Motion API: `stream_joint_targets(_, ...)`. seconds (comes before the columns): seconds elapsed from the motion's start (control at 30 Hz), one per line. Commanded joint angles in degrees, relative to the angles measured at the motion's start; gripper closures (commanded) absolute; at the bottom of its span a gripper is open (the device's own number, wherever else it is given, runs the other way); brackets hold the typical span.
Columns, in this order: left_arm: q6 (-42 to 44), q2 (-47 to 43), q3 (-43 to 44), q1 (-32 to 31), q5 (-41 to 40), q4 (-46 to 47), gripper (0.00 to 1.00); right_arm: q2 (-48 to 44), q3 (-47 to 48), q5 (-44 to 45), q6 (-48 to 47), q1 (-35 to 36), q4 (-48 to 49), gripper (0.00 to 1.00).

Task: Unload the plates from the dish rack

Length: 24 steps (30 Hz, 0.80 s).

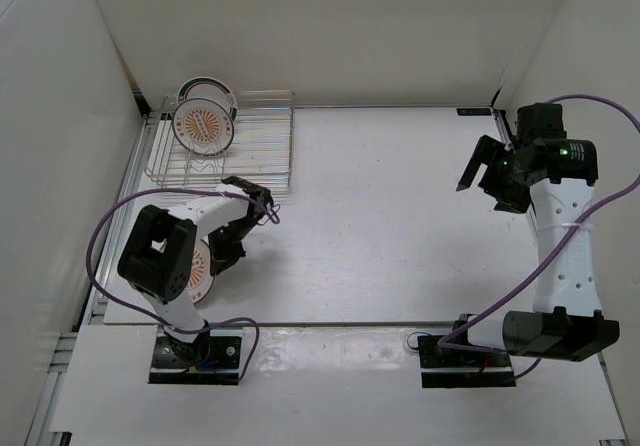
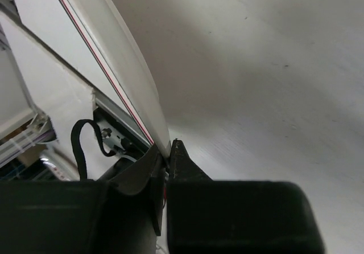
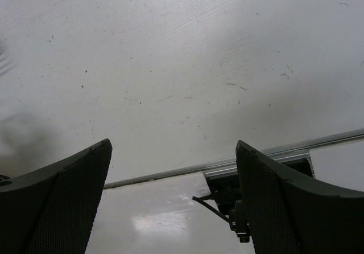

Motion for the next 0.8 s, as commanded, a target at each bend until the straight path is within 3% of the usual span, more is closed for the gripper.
stream_joint_targets(0.0, 0.53, 1.33, -1.33, 0.31, -1.06, -19.82, 0.94, 0.58, 1.38, 3.57, 0.17, 1.00, -17.38, 0.09)
stream_joint_targets(0.1, 2.02, 2.21, -0.37, 0.66, -1.06, -17.96, 0.87, 0.93, 2.00, 3.74, 0.17, 1.53, -17.20, 0.09)
stream_joint_targets(0.13, 2.55, 3.26, -0.10, 1.09, -0.98, -17.35, 0.80, 1.10, 1.92, 3.74, 0.08, 1.71, -17.20, 0.09)
stream_joint_targets(0.3, 3.87, 6.17, 2.80, 2.24, -2.03, -16.90, 0.74, 1.81, 2.79, 3.83, -0.01, 1.97, -16.94, 0.09)
stream_joint_targets(0.4, 4.49, 7.75, 4.03, 3.12, -2.73, -16.64, 0.65, 2.24, 2.97, 3.75, -0.18, 2.23, -16.77, 0.09)
stream_joint_targets(0.6, 5.99, 8.72, 7.62, 4.35, -3.17, -16.02, 0.61, 2.34, 2.62, 3.04, -0.27, 2.24, -16.41, 0.09)
stream_joint_targets(0.77, 7.13, 8.81, 10.70, 4.70, -4.92, -16.98, 0.40, 2.42, 1.65, 1.99, -0.36, 2.32, -16.06, 0.09)
